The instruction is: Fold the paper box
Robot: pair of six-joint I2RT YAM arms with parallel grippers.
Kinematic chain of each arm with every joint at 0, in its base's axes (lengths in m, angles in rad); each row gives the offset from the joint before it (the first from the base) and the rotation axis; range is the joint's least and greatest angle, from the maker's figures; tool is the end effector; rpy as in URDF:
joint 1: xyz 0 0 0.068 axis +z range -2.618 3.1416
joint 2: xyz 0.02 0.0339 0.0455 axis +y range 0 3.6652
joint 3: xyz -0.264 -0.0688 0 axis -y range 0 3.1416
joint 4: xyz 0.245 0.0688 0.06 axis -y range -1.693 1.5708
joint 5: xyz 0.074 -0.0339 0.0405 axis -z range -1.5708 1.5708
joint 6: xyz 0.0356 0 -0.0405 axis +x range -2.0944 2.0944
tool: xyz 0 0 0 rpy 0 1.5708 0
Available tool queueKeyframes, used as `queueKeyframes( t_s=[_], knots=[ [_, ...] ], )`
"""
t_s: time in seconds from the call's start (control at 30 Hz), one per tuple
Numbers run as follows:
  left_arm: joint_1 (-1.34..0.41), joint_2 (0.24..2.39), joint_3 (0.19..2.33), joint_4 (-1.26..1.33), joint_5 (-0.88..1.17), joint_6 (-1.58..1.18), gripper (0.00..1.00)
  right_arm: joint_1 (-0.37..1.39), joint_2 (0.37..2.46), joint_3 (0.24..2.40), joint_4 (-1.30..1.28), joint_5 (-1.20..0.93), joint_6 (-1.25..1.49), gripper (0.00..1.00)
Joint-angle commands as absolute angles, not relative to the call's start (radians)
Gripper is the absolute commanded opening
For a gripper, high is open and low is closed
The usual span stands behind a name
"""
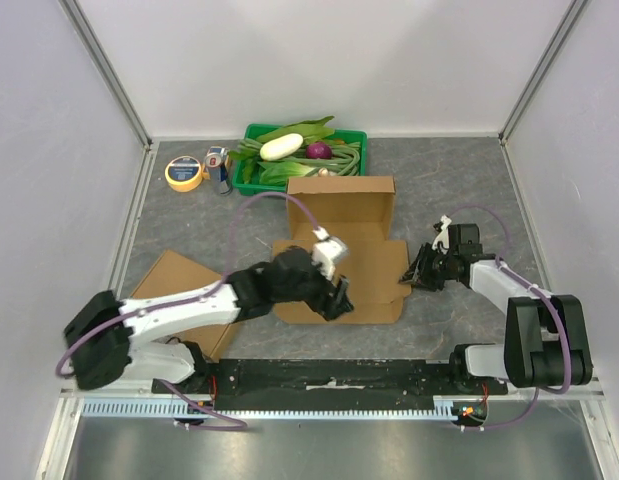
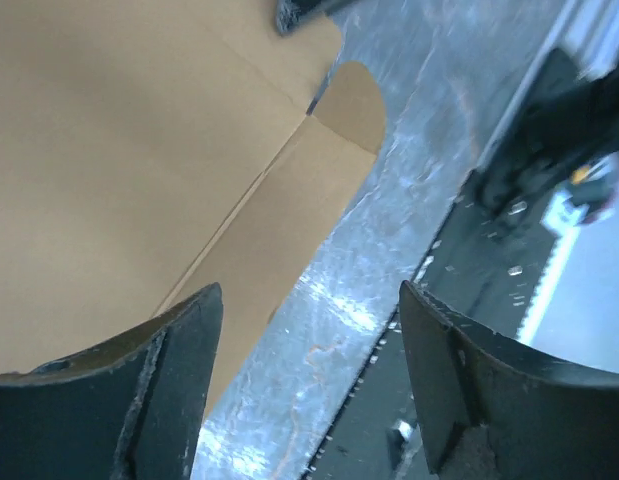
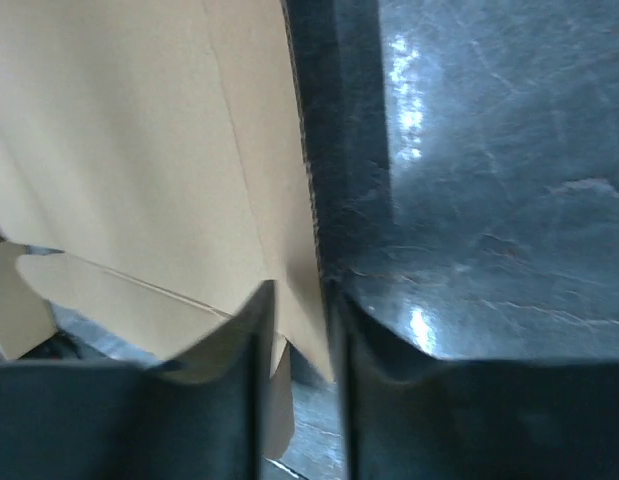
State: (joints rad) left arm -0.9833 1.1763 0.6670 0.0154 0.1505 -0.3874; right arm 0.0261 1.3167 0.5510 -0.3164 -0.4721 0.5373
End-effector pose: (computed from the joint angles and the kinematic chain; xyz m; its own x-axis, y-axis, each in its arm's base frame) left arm 0.1385 -0.2176 0.2384 -0.5818 0.1998 -0.7884 0.7304 0.5547 -0.3984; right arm 0.2210 0.0220 0.1491 -0.8794 0.4330 -0.1978 0.2484 0.7719 0.5852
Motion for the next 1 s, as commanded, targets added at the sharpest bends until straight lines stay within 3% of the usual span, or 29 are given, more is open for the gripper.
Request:
queueKeyframes(
  t_s=[0.0, 0.07, 0.13, 0.37, 0.5, 0.6, 0.63, 0.67, 0.7, 0.73, 0.77, 0.83, 0.87, 0.97],
  knots=[
    [-1.157, 1.405, 0.866, -0.161, 0.03, -0.113, 0.78, 0.025, 1.342, 0.513, -0.163, -0.59, 0.595, 0.24],
    [-1.224, 1.511, 0.899, -0.166, -0.102, -0.039, 0.8, 0.023, 1.338, 0.505, -0.132, -0.609, 0.662, 0.07],
    [-1.278, 1.577, 0.977, -0.221, -0.25, 0.038, 0.8, 0.021, 1.298, 0.5, -0.149, -0.617, 0.689, 0.0],
    [-1.35, 1.721, 1.023, -0.19, -0.437, 0.219, 0.87, -0.044, 1.256, 0.499, -0.244, -0.662, 0.735, 0.0],
    [-1.351, 1.848, 1.069, -0.18, -0.7, 0.258, 0.84, -0.074, 1.246, 0.482, -0.252, -0.736, 0.767, 0.0],
    [-1.356, 1.876, 1.098, -0.143, -0.778, 0.268, 0.68, -0.078, 1.209, 0.485, -0.262, -0.75, 0.785, 0.0],
    [-1.361, 1.859, 1.103, -0.141, -0.793, 0.262, 0.51, -0.077, 1.194, 0.494, -0.27, -0.755, 0.766, 0.02],
    [-1.364, 1.844, 1.107, -0.146, -0.792, 0.256, 0.43, -0.078, 1.183, 0.509, -0.284, -0.755, 0.74, 0.22],
    [-1.368, 1.823, 1.117, -0.156, -0.752, 0.25, 0.38, -0.078, 1.168, 0.553, -0.308, -0.714, 0.709, 0.35],
    [-1.371, 1.786, 1.129, -0.179, -0.747, 0.232, 0.25, -0.084, 1.129, 0.586, -0.369, -0.692, 0.654, 0.51],
    [-1.374, 1.764, 1.146, -0.252, -0.733, 0.216, 0.18, -0.084, 1.106, 0.622, -0.399, -0.658, 0.629, 0.74],
    [-1.388, 1.723, 1.19, -0.326, -0.684, 0.164, 0.02, -0.084, 1.025, 0.762, -0.478, -0.545, 0.562, 0.88],
    [-1.391, 1.682, 1.215, -0.372, -0.655, 0.141, 0.02, -0.084, 1.0, 0.816, -0.501, -0.499, 0.54, 0.96],
    [-1.391, 1.64, 1.353, -0.589, -0.556, 0.019, 0.02, -0.084, 0.957, 1.099, -0.601, -0.303, 0.454, 0.98]
  ],
)
